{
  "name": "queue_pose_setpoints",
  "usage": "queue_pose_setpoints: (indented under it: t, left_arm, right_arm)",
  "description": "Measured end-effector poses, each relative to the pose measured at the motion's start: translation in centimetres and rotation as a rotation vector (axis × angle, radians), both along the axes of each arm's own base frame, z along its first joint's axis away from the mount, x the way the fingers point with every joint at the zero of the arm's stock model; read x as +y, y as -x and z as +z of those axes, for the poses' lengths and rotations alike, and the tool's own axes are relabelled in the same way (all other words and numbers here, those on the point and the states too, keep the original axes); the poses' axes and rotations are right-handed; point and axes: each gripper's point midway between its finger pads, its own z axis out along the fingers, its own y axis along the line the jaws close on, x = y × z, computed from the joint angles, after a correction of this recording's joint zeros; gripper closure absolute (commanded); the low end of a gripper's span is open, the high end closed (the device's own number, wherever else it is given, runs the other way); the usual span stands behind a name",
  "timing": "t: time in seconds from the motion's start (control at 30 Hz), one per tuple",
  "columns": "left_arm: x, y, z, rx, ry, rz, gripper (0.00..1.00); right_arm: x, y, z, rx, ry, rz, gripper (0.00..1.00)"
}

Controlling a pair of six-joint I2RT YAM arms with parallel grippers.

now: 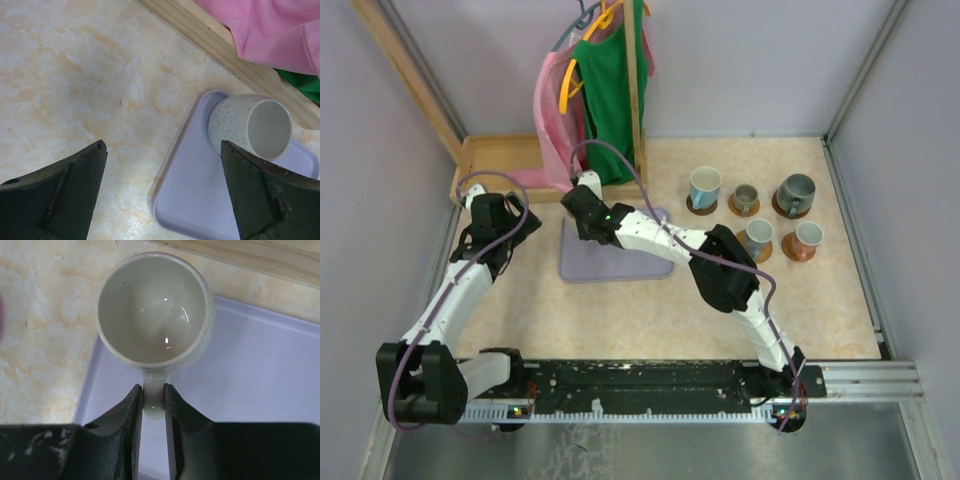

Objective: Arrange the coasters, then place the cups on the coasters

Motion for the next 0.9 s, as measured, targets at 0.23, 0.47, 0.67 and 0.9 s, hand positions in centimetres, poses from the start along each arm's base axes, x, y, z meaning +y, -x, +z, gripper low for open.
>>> queue_pose_setpoints:
  t: [0.23,0.47,0.67,0.9]
  left_arm:
    - [0.0,0.0,0.3,-0.008,0.000,0.000,0.00]
    - [0.0,0.0,0.3,-0.008,0.001,0.000,0.00]
    - [0.0,0.0,0.3,-0.008,0.001,0.000,0.00]
    - [0.0,0.0,0.3,-0.008,0.001,0.000,0.00]
  right_arm:
    - [0.1,-0.1,-0.1,-0.009,0.017,-0.002,0.76]
    - [0.2,0.0,-0.8,0.000,0.027,0.012,0.68]
    - [0.1,0.2,-2.1,0.019,0.051,0.024,0.67]
    - [0.1,0.2,-2.3,0.022,0.062,0.025,0.67]
